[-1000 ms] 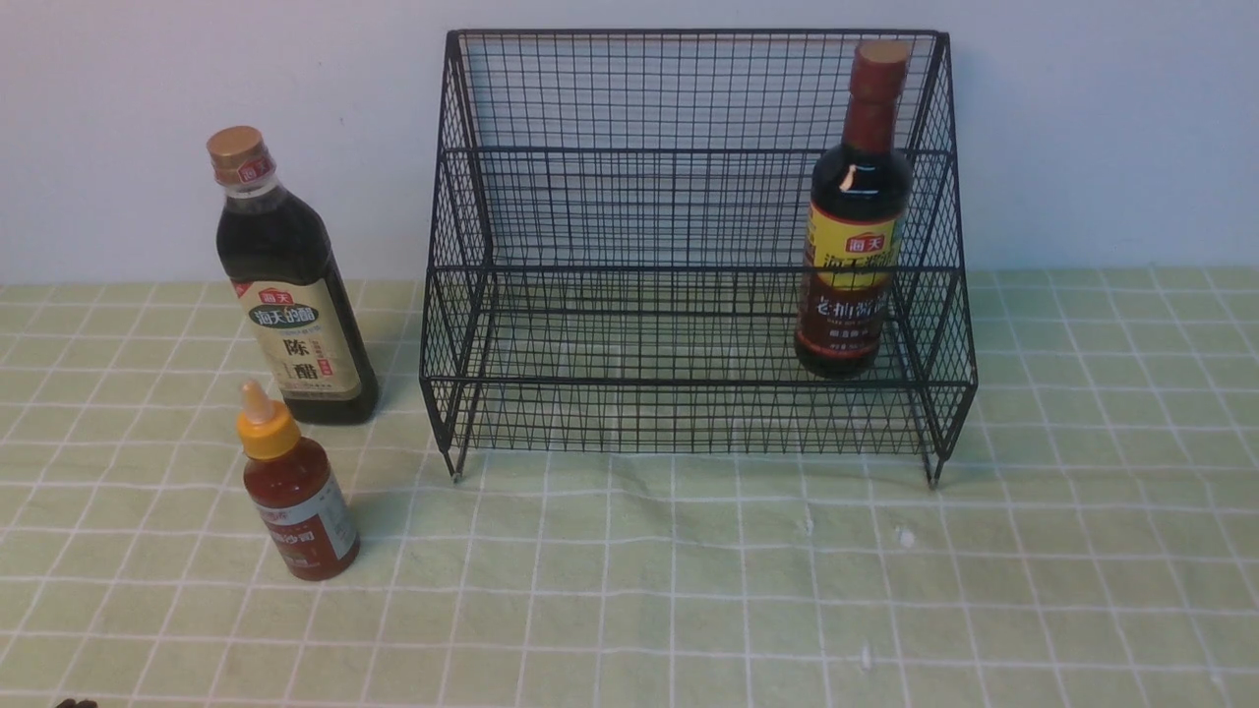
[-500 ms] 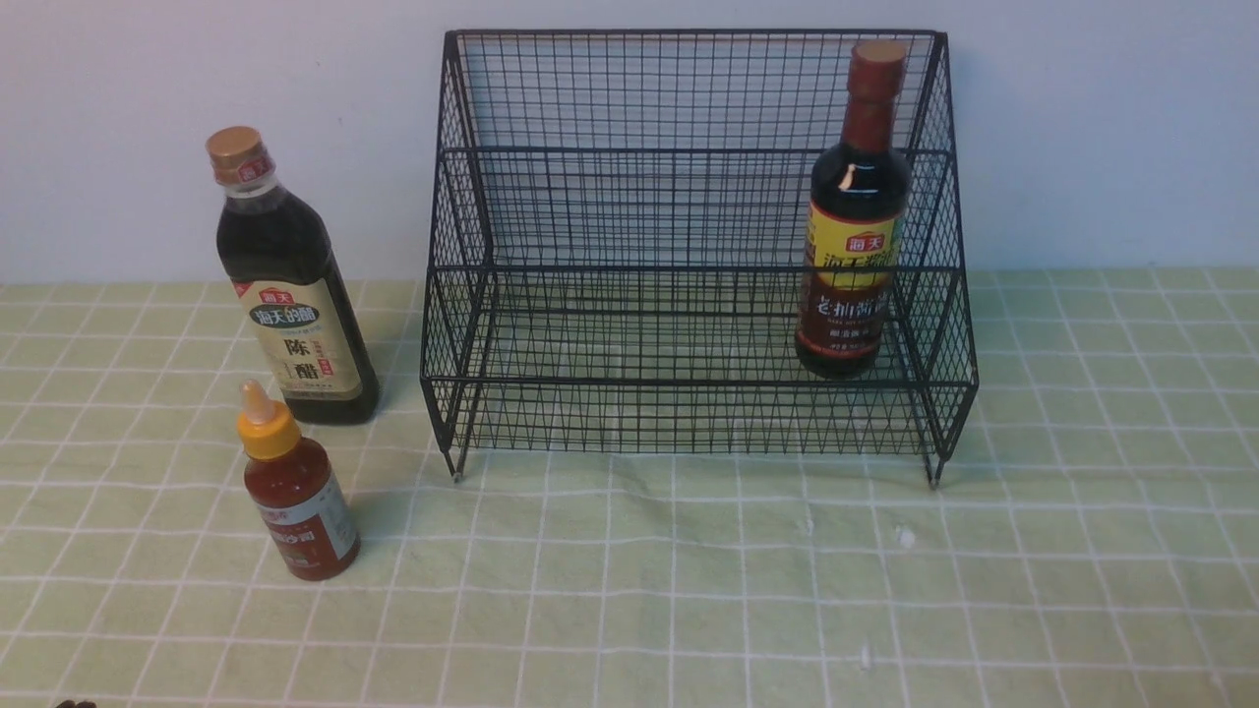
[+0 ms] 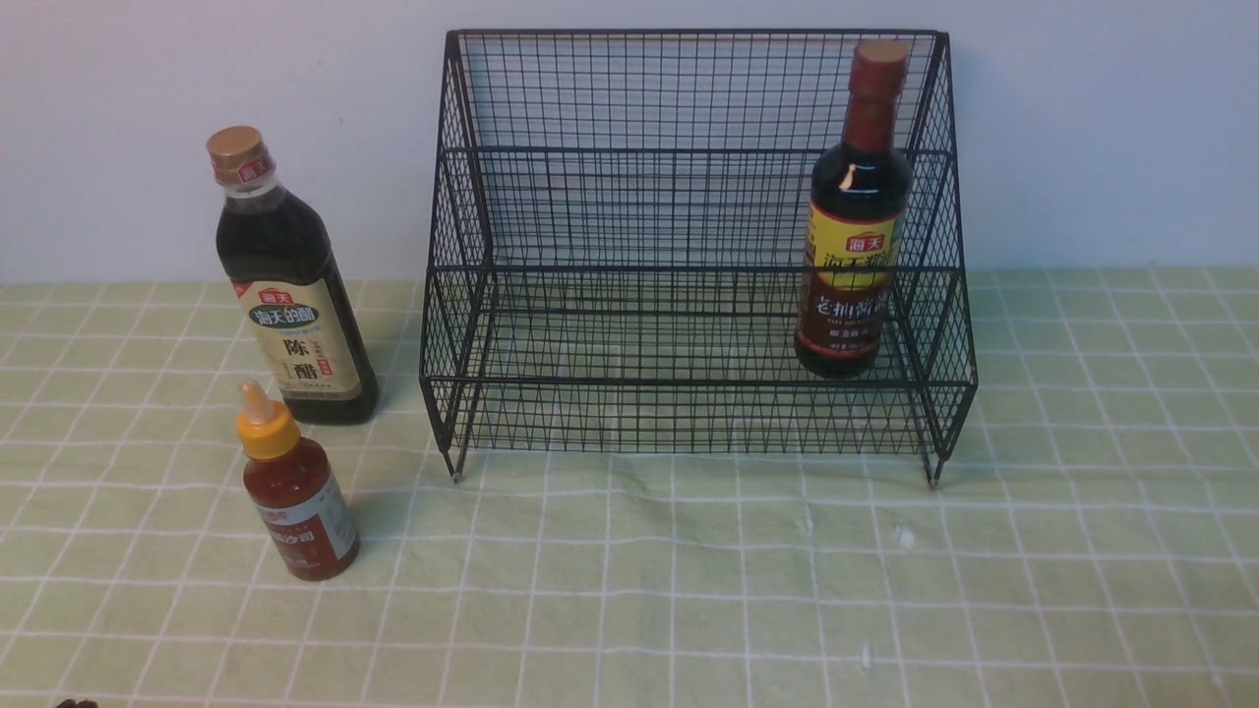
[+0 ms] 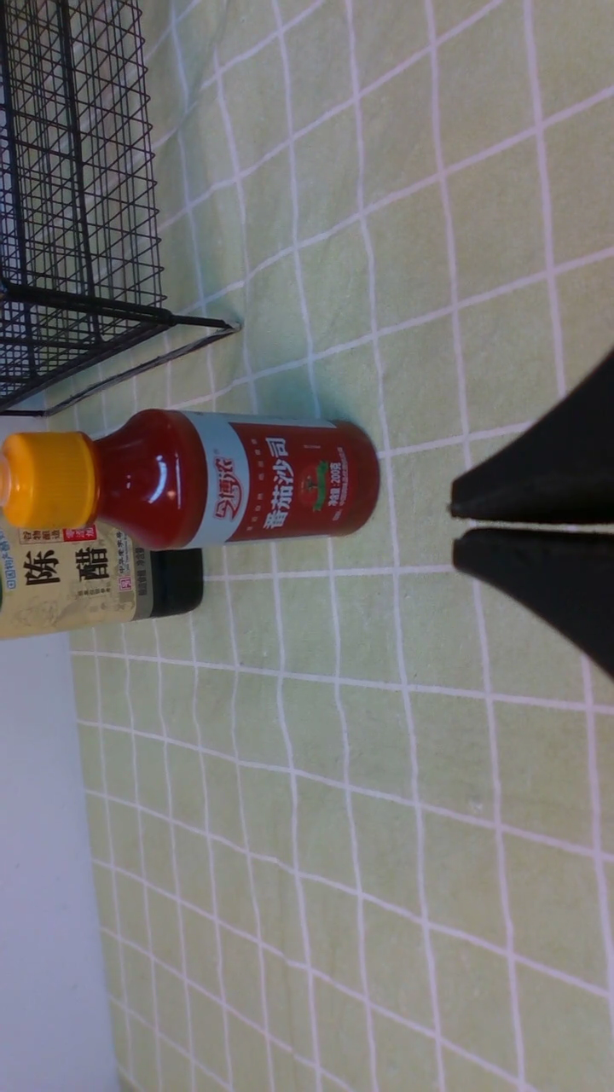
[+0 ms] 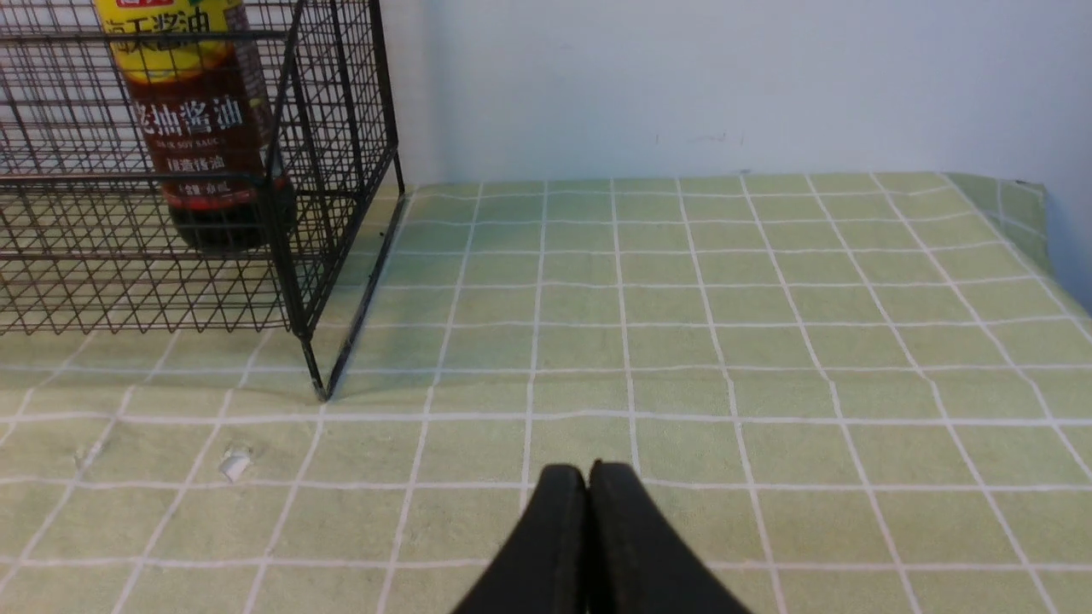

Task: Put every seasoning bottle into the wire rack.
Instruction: Use the left arm to grab the condiment bottle closest to it

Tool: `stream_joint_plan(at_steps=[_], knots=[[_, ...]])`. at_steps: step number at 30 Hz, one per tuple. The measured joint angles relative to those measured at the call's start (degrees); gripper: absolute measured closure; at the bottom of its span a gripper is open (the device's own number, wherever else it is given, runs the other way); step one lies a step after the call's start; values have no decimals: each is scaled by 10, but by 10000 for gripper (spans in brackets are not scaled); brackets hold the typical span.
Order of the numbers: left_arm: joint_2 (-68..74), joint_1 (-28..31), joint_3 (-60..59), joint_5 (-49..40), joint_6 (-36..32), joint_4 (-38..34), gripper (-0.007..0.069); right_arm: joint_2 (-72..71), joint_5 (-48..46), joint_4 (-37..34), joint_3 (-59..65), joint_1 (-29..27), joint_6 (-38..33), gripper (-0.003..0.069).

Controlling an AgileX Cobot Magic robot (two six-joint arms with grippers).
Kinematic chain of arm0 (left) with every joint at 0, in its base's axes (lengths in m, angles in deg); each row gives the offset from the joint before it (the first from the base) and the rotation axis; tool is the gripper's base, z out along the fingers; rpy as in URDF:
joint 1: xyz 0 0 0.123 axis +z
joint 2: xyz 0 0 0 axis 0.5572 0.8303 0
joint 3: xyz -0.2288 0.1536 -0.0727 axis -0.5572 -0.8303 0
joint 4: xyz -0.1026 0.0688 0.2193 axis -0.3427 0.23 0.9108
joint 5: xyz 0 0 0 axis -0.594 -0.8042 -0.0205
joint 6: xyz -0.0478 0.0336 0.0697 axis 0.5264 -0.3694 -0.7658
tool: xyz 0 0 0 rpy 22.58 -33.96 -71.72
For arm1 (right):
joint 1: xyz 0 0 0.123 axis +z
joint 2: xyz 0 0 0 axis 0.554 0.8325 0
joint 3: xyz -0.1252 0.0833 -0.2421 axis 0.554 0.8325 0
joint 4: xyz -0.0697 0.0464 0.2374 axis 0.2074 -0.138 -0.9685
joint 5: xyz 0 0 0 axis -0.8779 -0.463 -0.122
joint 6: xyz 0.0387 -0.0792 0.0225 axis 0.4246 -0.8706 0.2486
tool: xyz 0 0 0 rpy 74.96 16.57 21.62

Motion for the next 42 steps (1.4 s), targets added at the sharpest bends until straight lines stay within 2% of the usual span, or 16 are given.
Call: stream_joint_plan(at_steps=[31, 38, 39, 42], knots=[[0, 0, -1, 10, 0, -2, 630, 0, -2, -2, -1, 1, 0, 672], [0, 0, -1, 222, 22, -40, 630, 0, -2, -2, -1, 1, 0, 672], [0, 0, -1, 229, 25, -41, 630, 0, -2, -2, -1, 1, 0, 672], [0, 0, -1, 355, 43, -46, 630, 0, -2, -2, -1, 1, 0, 672]])
